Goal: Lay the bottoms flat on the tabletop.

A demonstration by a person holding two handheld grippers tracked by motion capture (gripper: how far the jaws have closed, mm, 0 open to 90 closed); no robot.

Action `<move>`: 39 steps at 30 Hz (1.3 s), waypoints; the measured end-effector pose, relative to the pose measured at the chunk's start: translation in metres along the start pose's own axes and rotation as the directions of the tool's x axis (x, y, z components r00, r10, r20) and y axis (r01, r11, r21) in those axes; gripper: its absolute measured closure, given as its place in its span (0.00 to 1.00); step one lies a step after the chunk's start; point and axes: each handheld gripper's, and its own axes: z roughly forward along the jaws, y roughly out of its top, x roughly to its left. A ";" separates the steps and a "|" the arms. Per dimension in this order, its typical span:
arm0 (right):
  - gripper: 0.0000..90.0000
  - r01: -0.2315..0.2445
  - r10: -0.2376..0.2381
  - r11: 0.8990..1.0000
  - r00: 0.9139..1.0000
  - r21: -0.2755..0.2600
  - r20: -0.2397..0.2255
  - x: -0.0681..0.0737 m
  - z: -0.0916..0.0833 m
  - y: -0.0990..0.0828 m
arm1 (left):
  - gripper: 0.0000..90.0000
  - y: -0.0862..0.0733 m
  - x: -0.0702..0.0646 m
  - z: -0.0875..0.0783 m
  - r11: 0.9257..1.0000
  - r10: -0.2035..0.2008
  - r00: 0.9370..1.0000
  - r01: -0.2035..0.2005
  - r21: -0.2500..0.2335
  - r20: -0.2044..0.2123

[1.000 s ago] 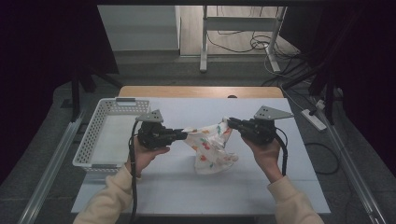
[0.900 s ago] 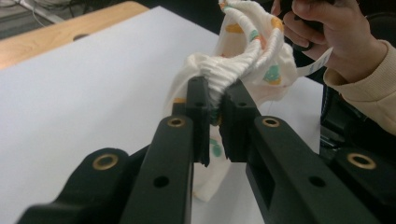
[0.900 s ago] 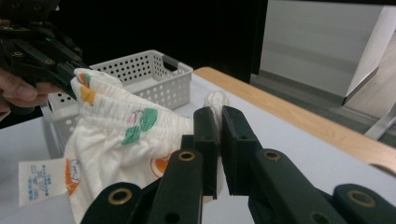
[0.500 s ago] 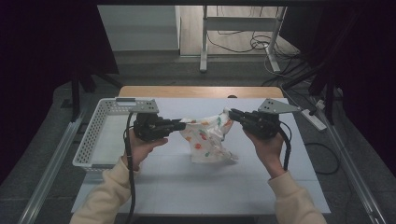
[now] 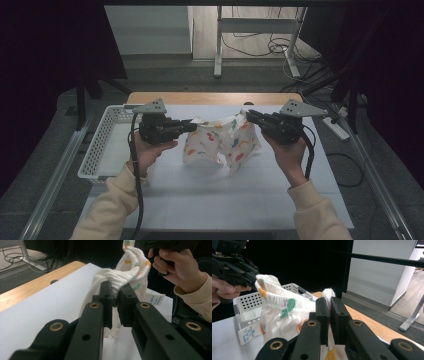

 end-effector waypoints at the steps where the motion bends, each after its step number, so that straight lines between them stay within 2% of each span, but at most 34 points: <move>1: 0.94 0.001 -0.001 1.000 1.000 0.001 0.003 0.000 0.000 0.000 | 0.92 0.000 0.000 0.000 1.000 0.001 1.000 -0.001 0.000 -0.001; 12: 0.94 -0.004 0.004 1.000 1.000 -0.004 0.009 -0.002 0.001 0.002 | 0.92 0.003 0.002 0.000 1.000 -0.004 1.000 0.004 0.003 0.000; 23: 0.94 0.002 -0.002 1.000 1.000 -0.018 0.010 -0.002 -0.002 0.010 | 0.92 0.010 0.000 -0.003 1.000 0.005 1.000 -0.005 -0.013 -0.003; 30: 0.94 0.016 -0.016 0.999 1.000 -0.041 0.008 0.001 -0.007 0.018 | 0.92 0.017 -0.003 -0.009 0.999 0.012 1.000 -0.012 -0.044 -0.004; 39: 0.94 0.023 -0.023 0.998 1.000 -0.051 0.011 0.002 -0.009 0.022 | 0.92 0.017 -0.003 -0.009 0.999 0.010 1.000 -0.010 -0.047 0.001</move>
